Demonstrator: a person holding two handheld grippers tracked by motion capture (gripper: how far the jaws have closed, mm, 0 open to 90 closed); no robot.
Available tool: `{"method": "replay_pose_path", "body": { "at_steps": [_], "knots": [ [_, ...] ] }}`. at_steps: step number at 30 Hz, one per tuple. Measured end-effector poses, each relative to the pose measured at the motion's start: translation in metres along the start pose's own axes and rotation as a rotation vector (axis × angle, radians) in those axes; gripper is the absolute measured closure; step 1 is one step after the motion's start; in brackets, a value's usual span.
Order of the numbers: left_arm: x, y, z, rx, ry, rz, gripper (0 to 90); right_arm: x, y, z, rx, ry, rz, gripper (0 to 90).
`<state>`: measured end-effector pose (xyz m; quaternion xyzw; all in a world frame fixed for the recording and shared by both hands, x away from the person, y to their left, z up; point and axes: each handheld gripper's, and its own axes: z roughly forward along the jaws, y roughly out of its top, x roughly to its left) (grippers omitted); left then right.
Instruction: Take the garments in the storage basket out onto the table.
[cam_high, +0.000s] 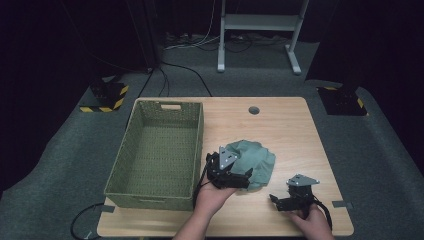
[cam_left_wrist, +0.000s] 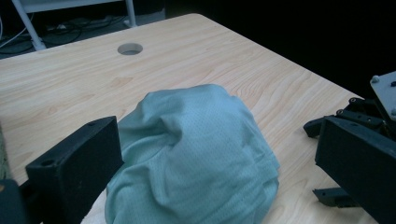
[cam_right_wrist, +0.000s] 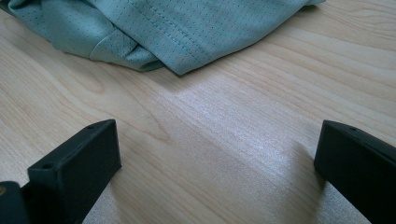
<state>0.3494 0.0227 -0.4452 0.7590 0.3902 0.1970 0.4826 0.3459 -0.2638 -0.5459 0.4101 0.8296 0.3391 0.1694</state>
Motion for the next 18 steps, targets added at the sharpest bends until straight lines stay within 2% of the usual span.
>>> {"method": "replay_pose_path", "body": {
  "at_steps": [9, 18],
  "knots": [
    [-0.005, -0.014, -0.017, 0.012, 0.003, -0.004, 0.7, 0.0, 0.0, 0.0, 0.0, -0.001, -0.001, 0.0],
    [-0.018, -0.033, -0.019, 0.042, -0.012, 0.013, 0.7, 0.0, 0.0, 0.0, 0.001, -0.001, -0.002, 0.0]
  ]
}}
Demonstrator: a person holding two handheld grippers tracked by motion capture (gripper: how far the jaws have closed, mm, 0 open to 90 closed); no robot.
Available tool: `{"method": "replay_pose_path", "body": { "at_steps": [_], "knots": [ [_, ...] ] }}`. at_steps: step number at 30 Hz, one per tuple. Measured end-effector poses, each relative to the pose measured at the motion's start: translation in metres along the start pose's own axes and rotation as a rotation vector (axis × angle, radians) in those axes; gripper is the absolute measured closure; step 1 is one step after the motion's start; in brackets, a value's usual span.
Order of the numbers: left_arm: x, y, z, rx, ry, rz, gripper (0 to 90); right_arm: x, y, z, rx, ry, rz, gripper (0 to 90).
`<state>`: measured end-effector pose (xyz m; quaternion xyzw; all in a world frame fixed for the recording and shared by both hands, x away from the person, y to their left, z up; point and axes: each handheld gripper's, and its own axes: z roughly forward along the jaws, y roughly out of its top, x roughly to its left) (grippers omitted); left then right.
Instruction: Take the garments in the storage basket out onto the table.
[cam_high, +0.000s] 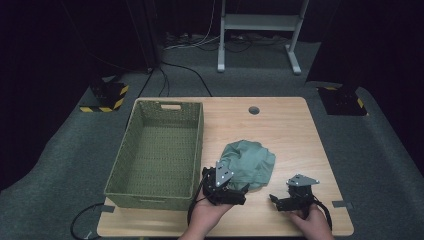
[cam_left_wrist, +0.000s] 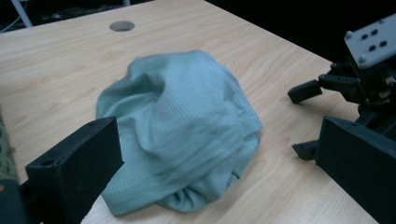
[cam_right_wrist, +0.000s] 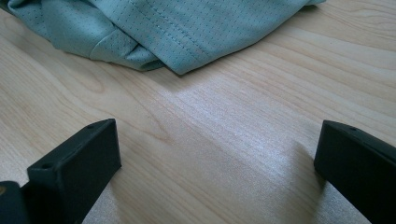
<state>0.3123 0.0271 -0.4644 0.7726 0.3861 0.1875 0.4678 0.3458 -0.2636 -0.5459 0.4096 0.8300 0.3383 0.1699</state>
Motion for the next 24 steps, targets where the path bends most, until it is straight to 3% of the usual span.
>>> {"method": "replay_pose_path", "body": {
  "at_steps": [3, 10, 13, 19, 21, 24],
  "knots": [
    [-0.002, -0.005, 0.001, 0.01, 0.008, 0.006, 0.7, 0.0, 0.0, 0.0, 0.0, 0.0, 0.0, 0.0],
    [-0.01, -0.035, 0.016, 0.09, -0.014, 0.038, 0.7, 0.0, 0.0, 0.0, 0.0, 0.0, 0.0, 0.0],
    [-0.01, -0.045, 0.021, 0.117, -0.029, 0.034, 0.7, 0.0, 0.0, 0.0, 0.0, 0.0, 0.0, 0.0],
    [-0.004, -0.064, 0.028, 0.146, -0.005, 0.058, 0.7, 0.0, 0.0, 0.0, 0.0, 0.0, 0.0, 0.0],
    [-0.003, -0.07, 0.031, 0.161, -0.014, 0.048, 0.7, 0.0, 0.0, 0.0, 0.0, 0.0, 0.0, 0.0],
    [-0.006, -0.073, 0.035, 0.183, -0.007, 0.089, 0.5, 0.0, 0.0, 0.0, -0.001, 0.0, 0.0, 0.0]
  ]
}}
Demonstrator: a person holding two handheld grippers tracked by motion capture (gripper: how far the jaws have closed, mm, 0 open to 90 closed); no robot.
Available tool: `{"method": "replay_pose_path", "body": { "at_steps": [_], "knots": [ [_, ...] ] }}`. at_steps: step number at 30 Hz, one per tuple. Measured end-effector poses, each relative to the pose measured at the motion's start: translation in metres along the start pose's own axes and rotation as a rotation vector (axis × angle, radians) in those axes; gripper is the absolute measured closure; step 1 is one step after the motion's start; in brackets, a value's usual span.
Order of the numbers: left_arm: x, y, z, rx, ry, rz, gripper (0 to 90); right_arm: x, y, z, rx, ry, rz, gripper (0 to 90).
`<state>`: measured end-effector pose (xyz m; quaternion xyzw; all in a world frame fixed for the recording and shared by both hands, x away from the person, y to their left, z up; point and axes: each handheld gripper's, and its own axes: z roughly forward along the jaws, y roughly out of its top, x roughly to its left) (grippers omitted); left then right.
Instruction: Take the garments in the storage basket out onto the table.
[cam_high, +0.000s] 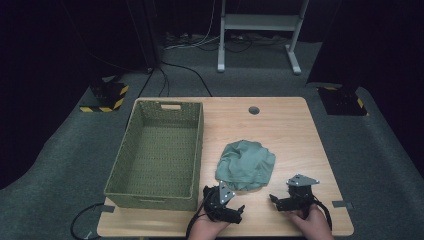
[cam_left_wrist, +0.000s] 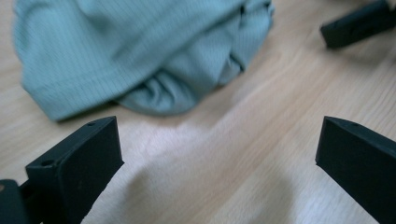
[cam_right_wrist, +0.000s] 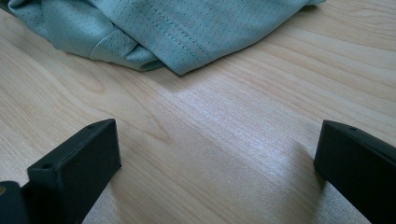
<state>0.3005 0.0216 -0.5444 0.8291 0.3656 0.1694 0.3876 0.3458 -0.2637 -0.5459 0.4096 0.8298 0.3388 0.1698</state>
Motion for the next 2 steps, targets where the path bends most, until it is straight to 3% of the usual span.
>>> {"method": "replay_pose_path", "body": {
  "at_steps": [2],
  "knots": [
    [-0.0004, 0.001, -0.0001, -0.008, -0.007, -0.002, 0.6, -0.0001, 0.0, 0.0, 0.0, 0.0, 0.0, 0.0]
  ]
}}
